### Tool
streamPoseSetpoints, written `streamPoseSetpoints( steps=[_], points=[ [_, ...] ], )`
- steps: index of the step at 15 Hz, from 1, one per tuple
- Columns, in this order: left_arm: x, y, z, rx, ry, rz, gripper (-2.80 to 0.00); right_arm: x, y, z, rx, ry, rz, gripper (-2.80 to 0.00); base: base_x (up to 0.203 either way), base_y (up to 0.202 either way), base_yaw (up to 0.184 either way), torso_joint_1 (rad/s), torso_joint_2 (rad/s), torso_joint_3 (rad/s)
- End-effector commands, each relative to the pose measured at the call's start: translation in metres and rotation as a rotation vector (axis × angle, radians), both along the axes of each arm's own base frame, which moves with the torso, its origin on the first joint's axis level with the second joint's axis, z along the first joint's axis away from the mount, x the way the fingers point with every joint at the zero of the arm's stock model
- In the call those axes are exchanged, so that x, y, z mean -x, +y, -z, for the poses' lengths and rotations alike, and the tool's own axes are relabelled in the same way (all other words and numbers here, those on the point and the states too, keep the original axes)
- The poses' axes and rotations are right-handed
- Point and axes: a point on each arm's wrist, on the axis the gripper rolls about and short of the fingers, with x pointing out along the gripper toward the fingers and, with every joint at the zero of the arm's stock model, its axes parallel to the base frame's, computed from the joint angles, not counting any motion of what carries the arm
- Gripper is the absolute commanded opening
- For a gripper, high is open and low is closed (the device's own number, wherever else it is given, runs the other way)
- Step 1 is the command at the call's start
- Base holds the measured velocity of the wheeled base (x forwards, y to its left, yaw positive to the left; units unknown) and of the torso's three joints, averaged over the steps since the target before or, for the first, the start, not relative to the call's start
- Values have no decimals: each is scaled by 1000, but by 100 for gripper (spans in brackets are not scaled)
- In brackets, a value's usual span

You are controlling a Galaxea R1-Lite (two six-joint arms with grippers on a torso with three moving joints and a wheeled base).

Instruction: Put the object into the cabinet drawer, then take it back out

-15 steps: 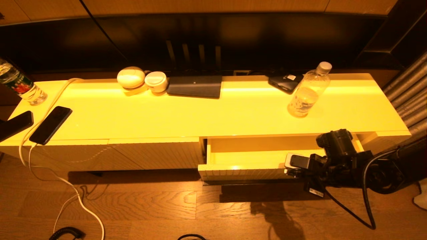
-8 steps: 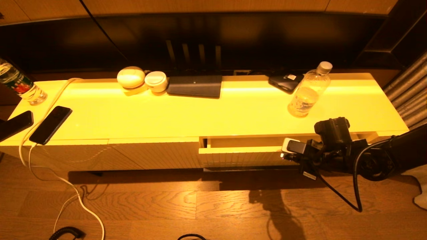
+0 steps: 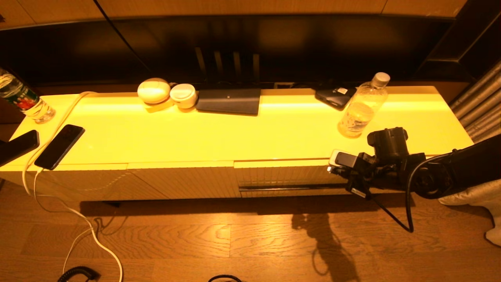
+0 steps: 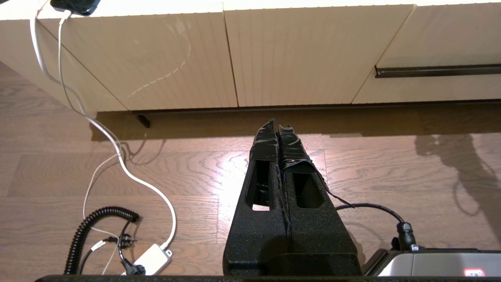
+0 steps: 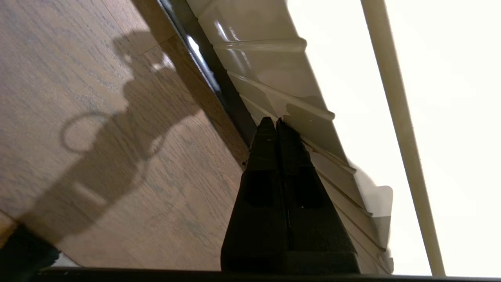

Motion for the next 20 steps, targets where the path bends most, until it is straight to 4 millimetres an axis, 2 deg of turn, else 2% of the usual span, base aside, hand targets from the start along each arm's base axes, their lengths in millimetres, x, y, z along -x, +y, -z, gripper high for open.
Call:
streamPoseSetpoints(
  steps=[1,4,6,9,11,13,15,17,20],
  points=[
    [0,0,1,0,3,-1,-280,-9,-1,-5,-3,-33,11,-280,0,0,0,0,0,0],
    [0,0,0,0,2,-1,-280,-1,-4,-12,-26,-31,22,-280,0,0,0,0,0,0],
    [0,0,1,0,3,-1,-280,15,-7,-19,-25,-18,21,-280,0,0,0,0,0,0],
    [0,0,0,0,2,0,-280,63,-17,-52,-30,-40,21,-280,0,0,0,0,0,0],
    [0,0,1,0,3,-1,-280,106,-27,-79,-63,-86,44,-280,0,0,0,0,0,0],
    [0,0,0,0,1,-1,-280,160,-43,-109,-145,-171,100,-280,0,0,0,0,0,0],
    [0,0,0,0,1,-1,-280,219,-59,-129,-263,-263,181,-280,0,0,0,0,0,0],
    [0,0,1,0,3,-1,-280,282,-70,-132,-390,-353,261,-280,0,0,0,0,0,0],
    [0,0,1,0,3,-1,-280,367,-77,-105,-582,-479,332,-280,0,0,0,0,0,0]
  ],
)
